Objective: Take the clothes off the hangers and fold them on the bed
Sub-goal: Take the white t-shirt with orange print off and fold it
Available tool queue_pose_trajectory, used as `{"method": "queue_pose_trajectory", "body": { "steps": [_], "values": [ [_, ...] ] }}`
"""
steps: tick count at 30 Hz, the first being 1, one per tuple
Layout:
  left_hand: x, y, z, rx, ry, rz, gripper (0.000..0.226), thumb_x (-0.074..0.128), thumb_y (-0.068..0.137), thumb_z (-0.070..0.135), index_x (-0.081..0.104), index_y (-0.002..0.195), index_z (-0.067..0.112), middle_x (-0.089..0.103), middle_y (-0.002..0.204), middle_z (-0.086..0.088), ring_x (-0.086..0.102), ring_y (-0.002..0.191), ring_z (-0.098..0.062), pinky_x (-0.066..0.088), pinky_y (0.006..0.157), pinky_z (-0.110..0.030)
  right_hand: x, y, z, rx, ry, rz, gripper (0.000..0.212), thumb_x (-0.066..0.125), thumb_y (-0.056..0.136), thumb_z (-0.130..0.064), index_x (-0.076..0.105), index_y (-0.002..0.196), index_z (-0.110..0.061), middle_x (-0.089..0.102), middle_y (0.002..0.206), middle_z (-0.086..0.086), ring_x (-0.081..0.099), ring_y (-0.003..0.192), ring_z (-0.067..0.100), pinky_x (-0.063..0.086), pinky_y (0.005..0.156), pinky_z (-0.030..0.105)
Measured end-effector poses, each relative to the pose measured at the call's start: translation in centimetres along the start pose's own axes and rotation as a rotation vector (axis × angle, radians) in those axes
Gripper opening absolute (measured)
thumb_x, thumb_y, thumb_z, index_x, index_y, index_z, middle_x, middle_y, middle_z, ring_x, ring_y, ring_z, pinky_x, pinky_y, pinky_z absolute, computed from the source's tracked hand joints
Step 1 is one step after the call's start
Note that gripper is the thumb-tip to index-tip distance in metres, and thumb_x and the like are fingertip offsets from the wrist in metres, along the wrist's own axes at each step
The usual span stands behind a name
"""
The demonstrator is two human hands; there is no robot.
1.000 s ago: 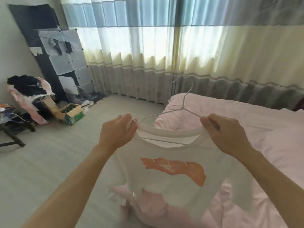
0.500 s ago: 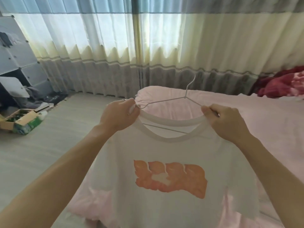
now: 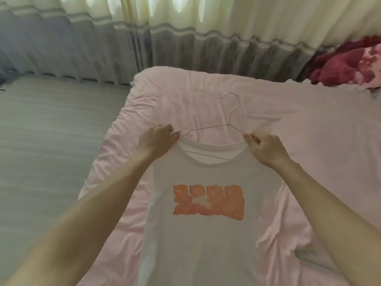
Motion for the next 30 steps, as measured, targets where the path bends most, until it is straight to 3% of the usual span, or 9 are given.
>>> {"method": "queue_pose_trajectory", "body": {
  "steps": [5,10,14,17,20,23,26,30],
  "values": [
    [9.0,3.8,-3.2,-0.14,-0.12,-0.202,0.03,0.057,0.095,0.05,0.071,0.106,0.025,0.066,0.112,-0.008,0.062,0.106,-0.03,0.049,0.09,-0.041,8.5,4.4,6.3,0.132,-0.026,-0.184,0.039,0.041,0.104,-0.041,0.05,0.072,-0.019,0.054,0.076,0.001,0.051,0.08,0.027,0.033,0.067,0.037],
    [17.7,5.5,-6.4,-0.246,-0.112,-0.237,0.029,0.058,0.096,0.046,0.071,0.11,0.024,0.064,0.106,-0.004,0.062,0.103,-0.027,0.045,0.077,-0.034,17.2,7.7,11.9,0.179,-0.031,-0.258,0.034,0.036,0.105,-0.042,0.054,0.085,-0.021,0.057,0.09,0.002,0.051,0.091,0.026,0.036,0.072,0.037],
    [23.6,6.8,-9.1,-0.279,-0.135,-0.249,0.02,0.061,0.095,0.04,0.066,0.11,0.026,0.067,0.108,-0.004,0.061,0.104,-0.025,0.045,0.078,-0.036,22.9,9.9,15.0,0.228,-0.018,-0.363,0.027,0.042,0.101,-0.042,0.06,0.1,-0.022,0.06,0.102,0.001,0.055,0.105,0.027,0.038,0.078,0.035],
    [27.5,7.4,-11.0,-0.291,-0.085,-0.262,0.015,0.06,0.095,0.038,0.068,0.103,0.028,0.07,0.1,-0.003,0.063,0.099,-0.027,0.048,0.085,-0.04,27.5,11.1,16.9,0.252,-0.046,-0.519,0.048,0.052,0.092,-0.056,0.057,0.129,-0.025,0.059,0.129,0.003,0.052,0.122,0.025,0.043,0.096,0.038],
    [30.0,7.3,-12.0,-0.278,-0.021,-0.185,0.016,0.062,0.096,0.032,0.075,0.102,0.025,0.073,0.099,-0.005,0.063,0.099,-0.028,0.044,0.089,-0.035,30.0,12.5,17.0,0.238,-0.098,-0.489,0.06,0.053,0.088,-0.064,0.054,0.135,-0.026,0.055,0.137,-0.002,0.044,0.13,0.025,0.037,0.104,0.041],
    [31.9,6.7,-12.5,-0.291,-0.11,-0.111,0.012,0.069,0.093,0.021,0.079,0.099,0.019,0.07,0.101,-0.006,0.059,0.091,-0.019,0.03,0.075,-0.013,31.7,14.2,15.8,0.22,0.005,-0.446,0.06,0.055,0.087,-0.066,0.053,0.135,-0.03,0.06,0.133,-0.01,0.049,0.129,0.02,0.032,0.106,0.04],
    [33.1,5.9,-13.1,-0.287,-0.162,-0.107,0.015,0.068,0.093,0.014,0.079,0.102,0.017,0.067,0.105,-0.007,0.059,0.091,-0.017,0.029,0.075,-0.007,33.4,15.5,14.6,0.32,0.294,-0.433,0.053,0.06,0.087,-0.064,0.057,0.123,-0.026,0.064,0.107,-0.011,0.057,0.109,0.017,0.042,0.095,0.035],
    [32.6,5.9,-13.4,-0.229,-0.143,-0.111,0.024,0.063,0.098,0.015,0.075,0.118,0.019,0.064,0.114,0.003,0.056,0.101,-0.01,0.025,0.081,0.005,34.5,16.2,14.2,0.316,0.21,-0.297,0.041,0.047,0.098,-0.05,0.063,0.093,-0.012,0.061,0.08,-0.005,0.058,0.091,0.028,0.043,0.078,0.037]
  ]
}}
Point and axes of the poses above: each hand's wrist, its own y-axis towards the middle knuckle, its own x-axis out of the palm, z = x × y, the point moved 3 cm from there along y, towards the middle knuckle
